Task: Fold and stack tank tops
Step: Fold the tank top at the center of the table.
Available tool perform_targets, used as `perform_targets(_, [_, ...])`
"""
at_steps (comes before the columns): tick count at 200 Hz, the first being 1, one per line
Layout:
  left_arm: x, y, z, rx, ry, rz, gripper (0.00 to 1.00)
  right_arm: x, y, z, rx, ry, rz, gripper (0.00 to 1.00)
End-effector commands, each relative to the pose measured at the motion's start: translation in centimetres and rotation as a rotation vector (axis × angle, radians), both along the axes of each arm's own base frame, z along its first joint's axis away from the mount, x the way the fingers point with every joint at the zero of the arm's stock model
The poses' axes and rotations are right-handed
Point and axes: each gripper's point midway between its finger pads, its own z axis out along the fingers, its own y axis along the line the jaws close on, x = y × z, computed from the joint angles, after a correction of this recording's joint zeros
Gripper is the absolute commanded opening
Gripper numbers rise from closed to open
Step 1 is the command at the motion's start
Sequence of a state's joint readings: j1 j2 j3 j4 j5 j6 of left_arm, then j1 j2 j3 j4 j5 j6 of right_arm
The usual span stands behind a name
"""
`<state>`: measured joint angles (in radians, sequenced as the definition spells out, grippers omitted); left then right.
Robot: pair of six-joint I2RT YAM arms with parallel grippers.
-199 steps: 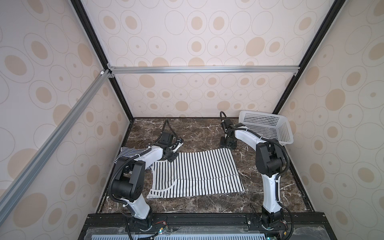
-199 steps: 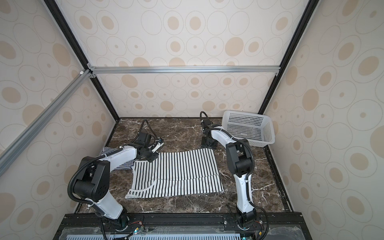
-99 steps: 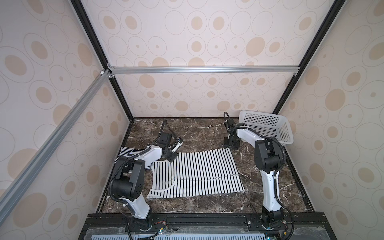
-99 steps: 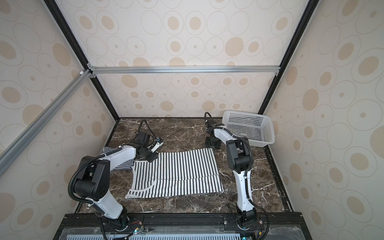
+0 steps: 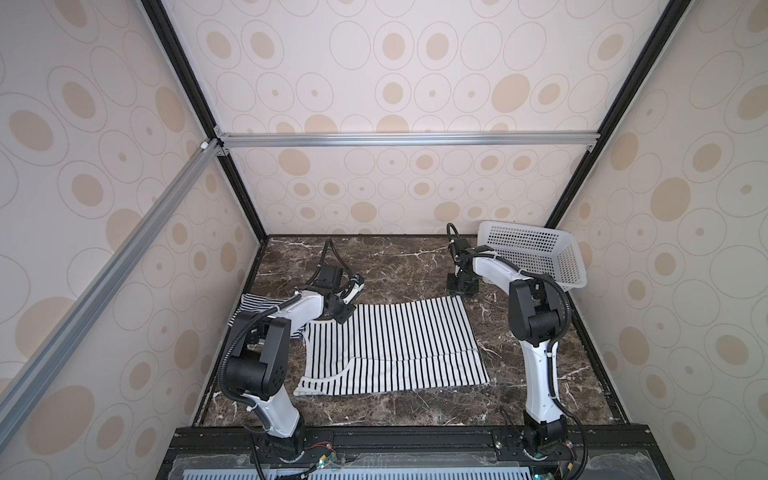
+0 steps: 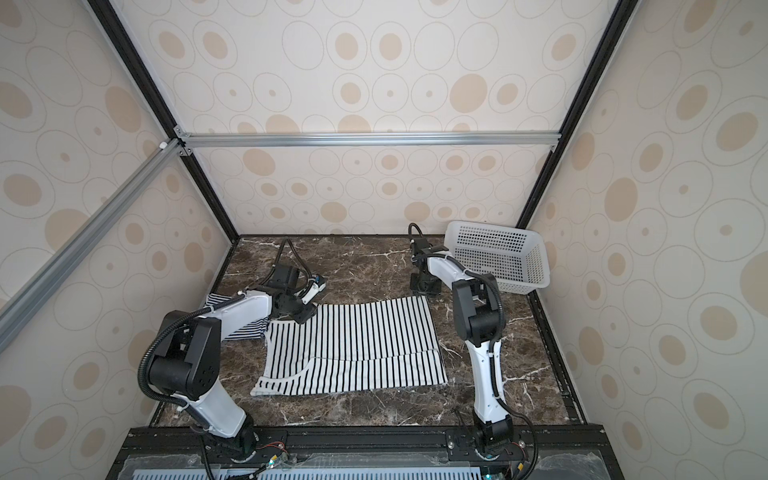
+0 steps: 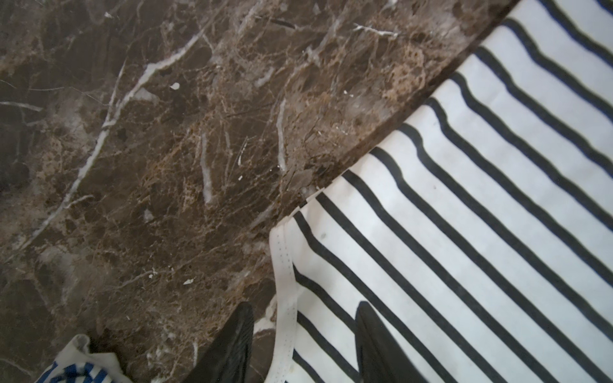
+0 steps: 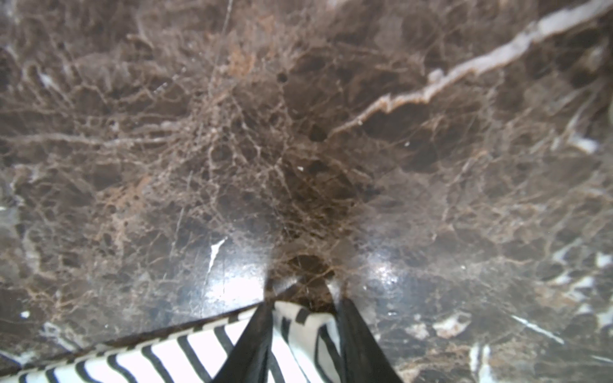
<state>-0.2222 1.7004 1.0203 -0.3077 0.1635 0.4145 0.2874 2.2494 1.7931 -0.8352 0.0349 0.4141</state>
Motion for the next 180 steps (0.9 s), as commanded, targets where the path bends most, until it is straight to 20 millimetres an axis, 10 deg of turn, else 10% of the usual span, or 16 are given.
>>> perform_targets(1, [0.6, 0.0, 0.3, -0.017, -0.005, 0.013, 0.5, 0.1, -0.4, 0.0, -0.021, 0.004, 0.017, 0.3])
perform_targets(83, [1.7, -1.2, 0.1, -0.074, 0.026, 0.009, 0.49, -0.7, -0.7, 0.9, -0.024, -0.015, 0.045, 0.0])
perform_targets(180, [3.4, -2.3, -0.2, -0.12, 0.052, 0.003, 0.48, -1.7, -0.2, 3.3, 0.032, -0.05, 0.021, 0.0])
